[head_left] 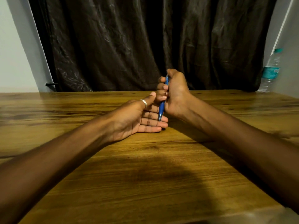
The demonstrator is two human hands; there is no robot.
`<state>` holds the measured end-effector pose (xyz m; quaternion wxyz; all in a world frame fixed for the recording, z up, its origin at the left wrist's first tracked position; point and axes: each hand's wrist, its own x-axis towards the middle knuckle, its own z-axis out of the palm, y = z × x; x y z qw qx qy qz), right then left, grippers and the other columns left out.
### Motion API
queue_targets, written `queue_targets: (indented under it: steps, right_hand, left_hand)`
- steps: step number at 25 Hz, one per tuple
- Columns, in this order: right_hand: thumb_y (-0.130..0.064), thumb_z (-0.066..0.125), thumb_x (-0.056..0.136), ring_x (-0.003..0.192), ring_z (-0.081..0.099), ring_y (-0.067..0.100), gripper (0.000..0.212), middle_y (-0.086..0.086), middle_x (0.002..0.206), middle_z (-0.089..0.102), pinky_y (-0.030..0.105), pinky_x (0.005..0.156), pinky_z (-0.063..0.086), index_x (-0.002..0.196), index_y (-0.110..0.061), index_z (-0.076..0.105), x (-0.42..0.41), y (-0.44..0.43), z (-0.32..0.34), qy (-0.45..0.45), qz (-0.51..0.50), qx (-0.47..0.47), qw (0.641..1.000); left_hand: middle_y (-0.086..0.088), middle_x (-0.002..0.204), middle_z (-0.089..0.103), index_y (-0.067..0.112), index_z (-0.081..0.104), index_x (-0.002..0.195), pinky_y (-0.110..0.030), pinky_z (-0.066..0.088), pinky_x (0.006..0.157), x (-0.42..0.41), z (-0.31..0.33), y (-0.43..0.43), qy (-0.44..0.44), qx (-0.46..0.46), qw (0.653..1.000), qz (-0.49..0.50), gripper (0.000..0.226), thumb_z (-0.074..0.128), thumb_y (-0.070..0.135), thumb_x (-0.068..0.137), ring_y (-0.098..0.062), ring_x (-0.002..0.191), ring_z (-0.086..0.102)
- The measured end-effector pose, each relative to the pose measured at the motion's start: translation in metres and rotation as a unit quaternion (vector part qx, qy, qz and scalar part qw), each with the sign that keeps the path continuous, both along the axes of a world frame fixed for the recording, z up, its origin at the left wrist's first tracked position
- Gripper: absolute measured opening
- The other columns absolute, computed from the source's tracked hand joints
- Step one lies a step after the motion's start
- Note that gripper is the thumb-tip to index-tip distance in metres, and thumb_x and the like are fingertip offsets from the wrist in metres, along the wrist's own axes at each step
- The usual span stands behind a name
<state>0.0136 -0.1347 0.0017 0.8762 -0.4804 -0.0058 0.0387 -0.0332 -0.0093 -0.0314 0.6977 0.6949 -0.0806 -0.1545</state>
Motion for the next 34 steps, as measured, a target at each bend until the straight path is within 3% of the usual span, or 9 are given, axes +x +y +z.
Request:
queue_targets:
  steps: [5,11,34]
  right_hand:
    - [-0.045,0.037,0.100,0.039,0.019,0.008,0.045,-0.007,0.047,0.027,0.020,0.036,0.014,0.063,-0.019,0.044,-0.001,-0.002,-0.004,-0.026,0.022,0.017,0.999]
    - [-0.042,0.037,0.098,0.034,0.019,0.008,0.042,-0.008,0.045,0.027,0.018,0.035,0.014,0.065,-0.018,0.046,0.001,-0.008,-0.002,-0.045,0.041,0.035,0.998]
    - [-0.037,0.032,0.098,0.036,0.018,0.008,0.039,-0.007,0.047,0.026,0.017,0.035,0.014,0.067,-0.017,0.045,0.003,-0.011,-0.003,-0.070,0.010,0.024,0.997]
  left_hand:
    - [-0.026,0.108,0.075,-0.005,0.062,0.119,-0.039,0.059,0.089,-0.001,-0.001,0.003,0.026,-0.034,0.999,-0.026,0.080,0.032,0.065,0.097,-0.033,0.102,0.074]
    - [-0.026,0.115,0.072,-0.005,0.060,0.122,-0.044,0.052,0.100,-0.001,-0.001,0.005,0.026,-0.046,0.998,-0.042,0.085,0.029,0.069,0.095,-0.035,0.109,0.071]
    - [-0.025,0.117,0.072,-0.004,0.060,0.123,-0.043,0.051,0.102,-0.001,0.000,0.005,0.025,-0.047,0.997,-0.058,0.086,0.029,0.071,0.094,-0.034,0.112,0.070]
